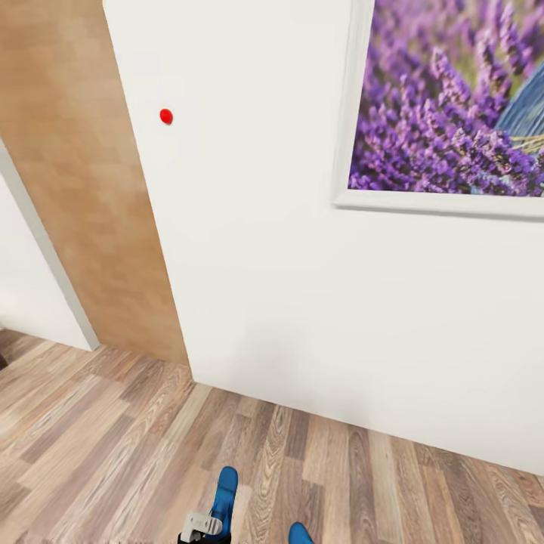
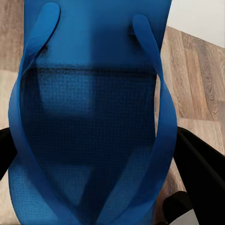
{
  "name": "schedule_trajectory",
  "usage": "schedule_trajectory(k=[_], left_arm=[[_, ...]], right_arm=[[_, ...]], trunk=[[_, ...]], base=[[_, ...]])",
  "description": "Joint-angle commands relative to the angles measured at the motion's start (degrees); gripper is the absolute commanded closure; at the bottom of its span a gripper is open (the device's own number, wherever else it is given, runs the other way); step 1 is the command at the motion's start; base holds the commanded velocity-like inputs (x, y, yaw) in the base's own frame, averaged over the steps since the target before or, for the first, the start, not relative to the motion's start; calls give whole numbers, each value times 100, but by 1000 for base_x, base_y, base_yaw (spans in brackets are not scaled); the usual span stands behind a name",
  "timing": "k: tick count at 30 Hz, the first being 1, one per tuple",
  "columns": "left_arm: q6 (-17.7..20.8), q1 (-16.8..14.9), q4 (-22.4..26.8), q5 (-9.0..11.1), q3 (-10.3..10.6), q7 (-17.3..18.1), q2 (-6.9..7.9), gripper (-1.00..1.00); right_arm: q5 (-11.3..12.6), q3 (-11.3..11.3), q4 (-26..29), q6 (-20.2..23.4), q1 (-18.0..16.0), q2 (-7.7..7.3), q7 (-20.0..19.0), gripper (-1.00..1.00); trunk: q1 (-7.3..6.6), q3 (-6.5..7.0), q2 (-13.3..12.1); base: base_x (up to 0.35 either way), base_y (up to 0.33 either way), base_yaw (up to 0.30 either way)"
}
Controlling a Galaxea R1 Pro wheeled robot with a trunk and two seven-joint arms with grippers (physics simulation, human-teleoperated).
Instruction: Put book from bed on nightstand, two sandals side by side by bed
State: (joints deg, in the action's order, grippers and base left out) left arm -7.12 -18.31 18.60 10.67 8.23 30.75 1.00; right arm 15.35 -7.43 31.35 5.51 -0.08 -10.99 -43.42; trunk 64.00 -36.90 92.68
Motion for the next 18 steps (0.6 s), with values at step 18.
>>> schedule_trajectory(k=[18], left_arm=[[-26,-6,-7,48,47,2,5,100]], right_arm=[[56,-13,2,57,0,1,-21,-100]], trunk=[[-1,-5,2]], base=[[11,0,288]])
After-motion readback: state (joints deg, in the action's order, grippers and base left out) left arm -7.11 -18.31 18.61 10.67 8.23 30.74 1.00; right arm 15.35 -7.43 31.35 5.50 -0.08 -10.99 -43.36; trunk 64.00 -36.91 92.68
